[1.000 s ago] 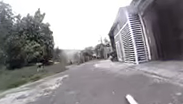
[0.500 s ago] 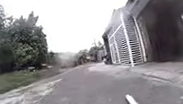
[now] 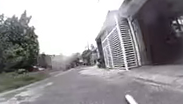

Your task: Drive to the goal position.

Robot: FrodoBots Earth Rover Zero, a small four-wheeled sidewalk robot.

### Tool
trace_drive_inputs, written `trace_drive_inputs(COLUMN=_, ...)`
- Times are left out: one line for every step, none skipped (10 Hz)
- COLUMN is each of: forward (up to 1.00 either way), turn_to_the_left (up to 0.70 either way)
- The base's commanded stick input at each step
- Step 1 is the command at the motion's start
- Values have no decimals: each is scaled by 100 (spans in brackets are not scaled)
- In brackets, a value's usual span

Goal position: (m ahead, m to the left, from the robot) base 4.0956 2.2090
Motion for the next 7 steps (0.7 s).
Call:
trace_drive_inputs(forward=50, turn_to_the_left=-3)
trace_drive_inputs(forward=50, turn_to_the_left=-2)
trace_drive_inputs(forward=50, turn_to_the_left=0)
trace_drive_inputs(forward=50, turn_to_the_left=0)
trace_drive_inputs(forward=50, turn_to_the_left=0)
trace_drive_inputs(forward=50, turn_to_the_left=0)
trace_drive_inputs(forward=50, turn_to_the_left=0)
